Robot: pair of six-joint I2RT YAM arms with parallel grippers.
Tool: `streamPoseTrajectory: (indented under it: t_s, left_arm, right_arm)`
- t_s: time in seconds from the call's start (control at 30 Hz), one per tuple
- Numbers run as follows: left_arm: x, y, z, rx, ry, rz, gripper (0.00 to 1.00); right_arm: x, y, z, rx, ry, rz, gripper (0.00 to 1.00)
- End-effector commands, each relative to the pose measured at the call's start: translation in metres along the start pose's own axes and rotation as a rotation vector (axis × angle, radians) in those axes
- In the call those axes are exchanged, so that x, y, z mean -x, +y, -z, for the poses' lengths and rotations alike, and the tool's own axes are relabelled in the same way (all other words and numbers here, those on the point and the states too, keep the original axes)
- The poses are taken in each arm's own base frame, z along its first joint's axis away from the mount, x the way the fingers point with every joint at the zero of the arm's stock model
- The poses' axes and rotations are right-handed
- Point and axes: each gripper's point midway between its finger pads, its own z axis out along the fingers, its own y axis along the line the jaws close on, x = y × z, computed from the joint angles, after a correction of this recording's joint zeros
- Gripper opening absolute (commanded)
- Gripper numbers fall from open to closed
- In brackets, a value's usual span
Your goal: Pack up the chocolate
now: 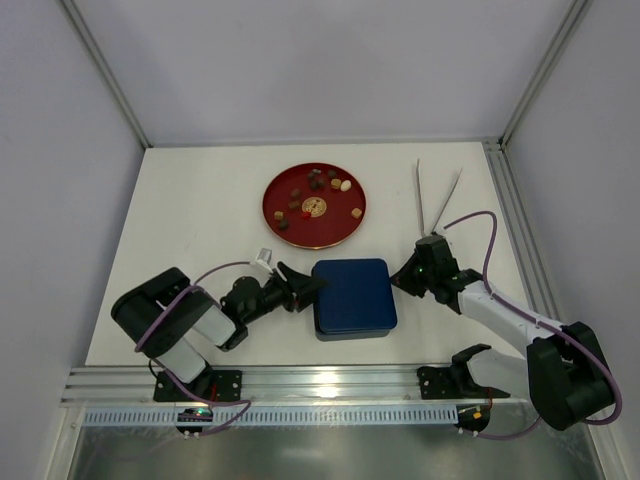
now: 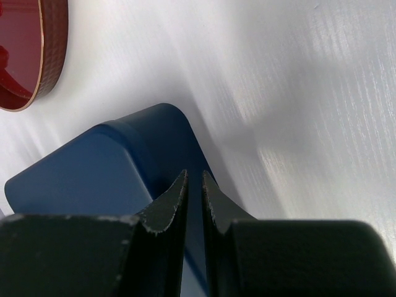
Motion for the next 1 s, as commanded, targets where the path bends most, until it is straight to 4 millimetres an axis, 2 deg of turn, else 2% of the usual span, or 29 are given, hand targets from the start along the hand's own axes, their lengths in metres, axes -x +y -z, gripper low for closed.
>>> streamPoseTrajectory:
  t_s: [0.0,0.63,0.97]
  left_arm:
    - [0.002,-0.059,0.011,-0.246,-0.004,-0.072,0.49]
    - [0.016,-0.056,0.02,-0.241,-0.004,-0.076,0.5]
    - [0.022,-0.046,0.026,-0.215,-0.021,-0.071,0.5]
  right_arm:
    - [0.005,0.007,0.003,0.027,-0.029,0.009,0.16]
    - [0.009,0.002,0.001,0.003,-0.054,0.008,0.16]
    - [0.008,0.001,0.0,0.001,-0.052,0.008,0.16]
